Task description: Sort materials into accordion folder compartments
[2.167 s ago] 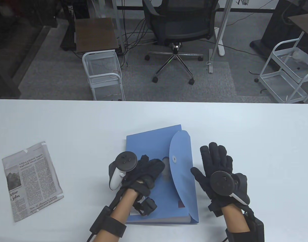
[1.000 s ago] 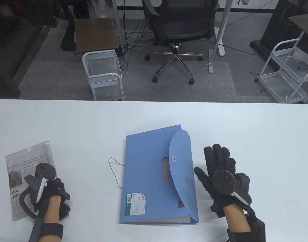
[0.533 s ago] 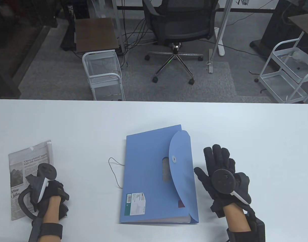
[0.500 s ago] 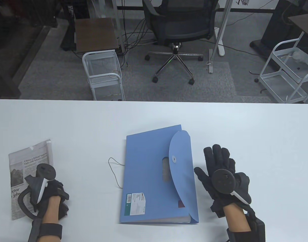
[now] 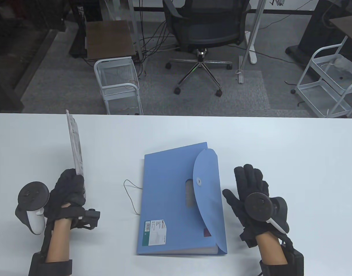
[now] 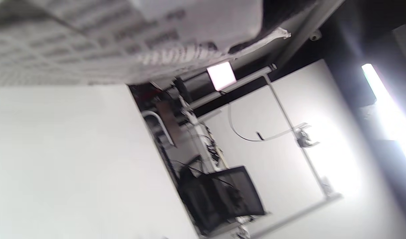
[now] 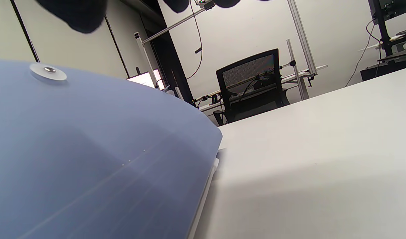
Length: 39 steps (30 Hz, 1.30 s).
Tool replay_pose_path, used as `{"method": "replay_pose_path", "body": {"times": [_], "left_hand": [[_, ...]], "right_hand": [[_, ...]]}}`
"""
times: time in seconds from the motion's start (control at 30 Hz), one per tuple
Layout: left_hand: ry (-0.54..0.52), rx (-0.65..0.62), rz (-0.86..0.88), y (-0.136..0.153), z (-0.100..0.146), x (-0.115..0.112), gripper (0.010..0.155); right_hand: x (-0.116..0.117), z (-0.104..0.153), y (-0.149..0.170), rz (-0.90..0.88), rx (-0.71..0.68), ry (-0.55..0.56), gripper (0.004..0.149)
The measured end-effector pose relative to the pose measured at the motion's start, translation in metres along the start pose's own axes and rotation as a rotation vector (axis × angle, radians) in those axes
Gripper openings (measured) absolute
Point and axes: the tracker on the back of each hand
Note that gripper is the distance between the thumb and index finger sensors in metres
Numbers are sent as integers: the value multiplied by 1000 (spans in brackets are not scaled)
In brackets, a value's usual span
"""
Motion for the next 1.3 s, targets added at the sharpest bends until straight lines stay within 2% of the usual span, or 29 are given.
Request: {"method": "replay_pose_path", "body": {"times": [0.07,0.2,0.3,0.33,0.5,0.53,0.63,0.7,0.77,0.83,0.87,0.9,0.97,1.1,1.2,1.3], "left_hand": [[47,-74,75,-24,7,-8,44],[278,-180,217,-66,19,-35,44],[500,-253,339,-95,30,-69,44],[538,-260,356,-98,32,-76,44],[886,-288,519,-122,50,-132,44],[960,-292,545,-125,54,-143,44],[1070,-286,585,-127,62,-164,44],[1152,-256,600,-124,66,-179,44],[1183,-223,620,-118,66,-187,44],[1243,-184,697,-113,63,-191,44],[1245,-170,707,-110,62,-190,44],[1216,-162,706,-108,60,-190,44],[1154,-153,653,-102,55,-188,44],[1130,-140,609,-95,49,-187,44],[1114,-117,601,-91,46,-188,46],[1076,-120,503,-88,42,-188,48]], "right_hand": [[0,0,0,-1,0,-1,79],[-2,2,2,-124,4,2,78],[-7,3,7,-315,11,16,79],[-8,3,8,-358,13,19,79],[-17,5,8,-727,-22,19,79],[-19,5,6,-819,-33,2,81],[-18,6,-2,-1059,-87,-94,86],[-14,5,-11,-1220,-145,-204,85],[-11,4,-15,-1313,-177,-265,82],[-8,4,-12,-1396,-87,-226,61],[-7,2,-10,-1398,-78,-201,50],[-7,1,-8,-1392,-94,-200,46],[-9,1,-6,-1370,-84,-239,43],[-12,2,-3,-1315,-51,-191,42],[-11,2,0,-1347,-36,-162,42],[-13,2,5,-1414,-26,-134,41]]}}
Point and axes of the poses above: the tracker on the back of each hand, its own y axis roughly to the little-finger side, its own z axis roughly from the fingertips to the wrist, x = y × z, and after that the axes turned 7 degrees about x, right-handed
